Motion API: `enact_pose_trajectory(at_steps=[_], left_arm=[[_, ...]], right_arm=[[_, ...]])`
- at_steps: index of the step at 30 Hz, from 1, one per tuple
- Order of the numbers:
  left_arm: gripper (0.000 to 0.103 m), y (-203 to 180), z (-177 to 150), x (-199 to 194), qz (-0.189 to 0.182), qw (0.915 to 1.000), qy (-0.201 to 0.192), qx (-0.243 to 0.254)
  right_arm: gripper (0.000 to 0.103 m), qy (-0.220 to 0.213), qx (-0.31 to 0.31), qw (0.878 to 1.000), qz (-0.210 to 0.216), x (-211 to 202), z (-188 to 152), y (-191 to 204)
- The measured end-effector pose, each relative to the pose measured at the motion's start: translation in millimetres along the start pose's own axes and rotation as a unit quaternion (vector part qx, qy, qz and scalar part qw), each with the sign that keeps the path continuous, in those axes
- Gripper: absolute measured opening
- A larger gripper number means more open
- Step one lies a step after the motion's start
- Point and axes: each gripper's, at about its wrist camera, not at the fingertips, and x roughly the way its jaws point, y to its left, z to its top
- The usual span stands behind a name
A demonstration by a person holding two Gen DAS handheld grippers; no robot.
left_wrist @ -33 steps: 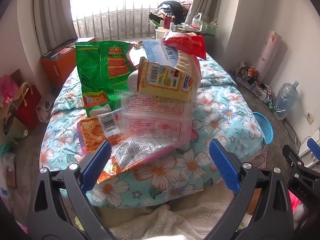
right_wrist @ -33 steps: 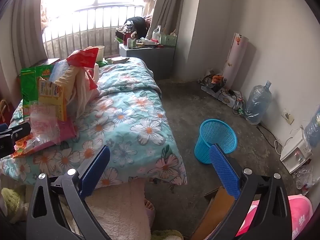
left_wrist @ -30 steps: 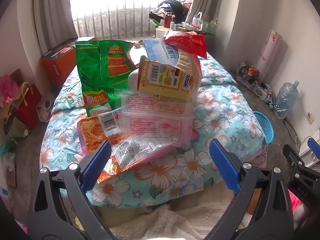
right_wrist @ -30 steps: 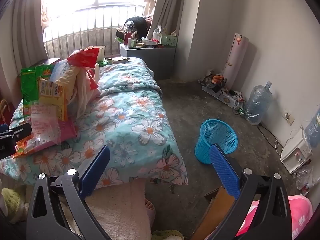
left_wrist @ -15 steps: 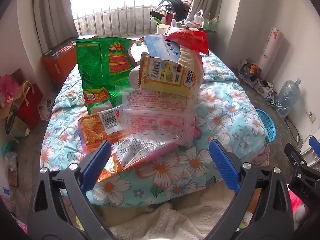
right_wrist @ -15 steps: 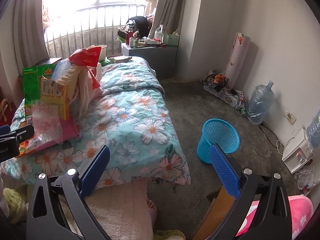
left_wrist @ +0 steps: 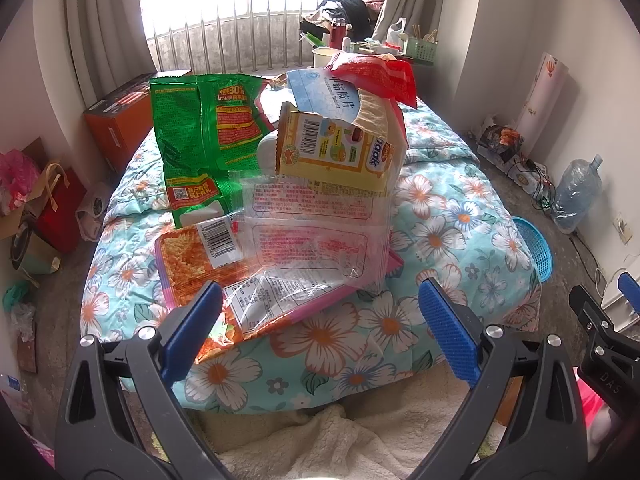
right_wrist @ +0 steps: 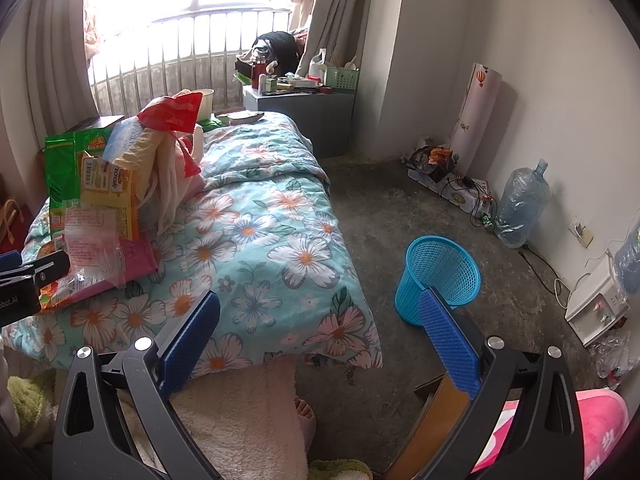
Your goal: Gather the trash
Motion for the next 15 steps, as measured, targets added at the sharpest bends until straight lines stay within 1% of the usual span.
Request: enact_pose_trajectory(at_steps=[15], left_arm=[[0.094,-0.3,-0.2,0.3,0.001,1.0,0.001,-0.001]], right_arm=[[0.097,0.001,0.002,1.0,0.001,0.9,-1.1,0.5]])
